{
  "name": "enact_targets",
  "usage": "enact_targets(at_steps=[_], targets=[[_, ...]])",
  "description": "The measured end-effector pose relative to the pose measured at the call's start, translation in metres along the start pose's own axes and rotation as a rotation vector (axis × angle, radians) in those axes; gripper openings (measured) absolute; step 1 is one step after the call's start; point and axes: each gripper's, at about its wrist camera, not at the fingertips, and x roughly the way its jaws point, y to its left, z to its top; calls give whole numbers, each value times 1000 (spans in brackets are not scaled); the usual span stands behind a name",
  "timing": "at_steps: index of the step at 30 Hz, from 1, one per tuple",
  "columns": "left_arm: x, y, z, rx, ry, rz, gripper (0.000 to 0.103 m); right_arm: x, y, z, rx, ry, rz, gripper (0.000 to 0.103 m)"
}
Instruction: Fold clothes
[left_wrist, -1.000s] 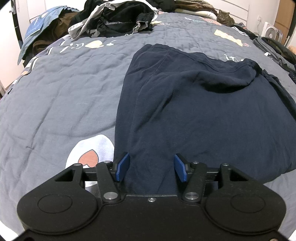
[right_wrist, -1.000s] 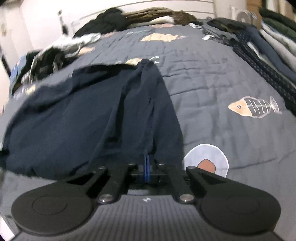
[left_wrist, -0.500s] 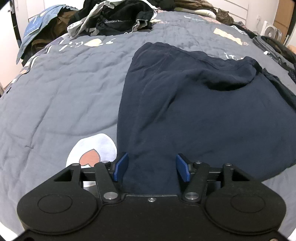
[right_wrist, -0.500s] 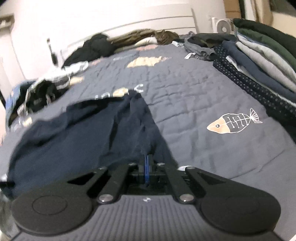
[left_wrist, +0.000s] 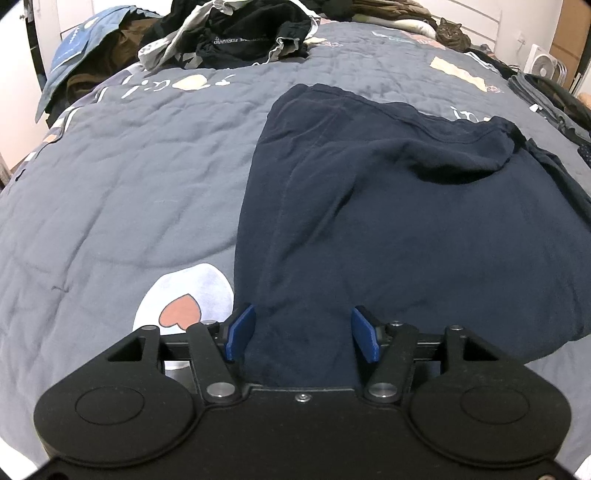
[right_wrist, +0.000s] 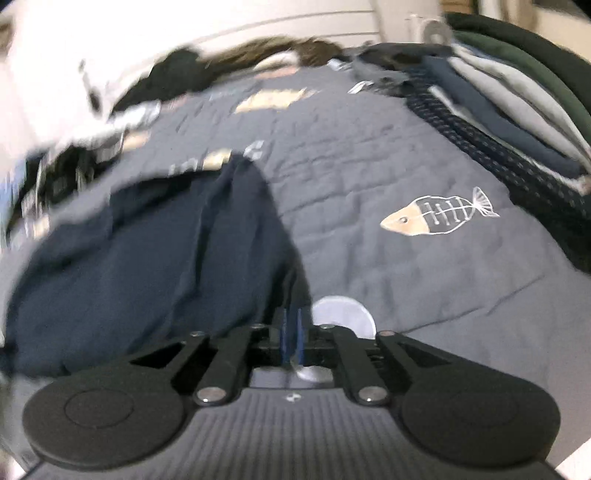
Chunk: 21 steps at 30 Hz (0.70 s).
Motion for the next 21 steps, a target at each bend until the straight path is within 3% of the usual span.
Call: enact_targets(at_steps=[2,4,8,11,13,15,21], targets=[[0,1,0,-3,1,-3,58,3,14,-6,-128,2,-51,22],[0,2,1,-5,3,-4,58,4,24,-11,-218,6,-43,24],[0,0,1,0,4,-4,60,8,37,-16,-316,20,-6,36],[0,1,1,-2,5,-7,60,16,46,-19,-391,27,-30,36],[0,1,1,-2,5,-8,60,19,53,-24,-458,28,-60,34],[0,1,1,-3,6,-10,61,19,58,-27,-518,9,-75,12],[0,2,1,-5,8,-14,61,-1,75,-34,-800,-151,-208,7]])
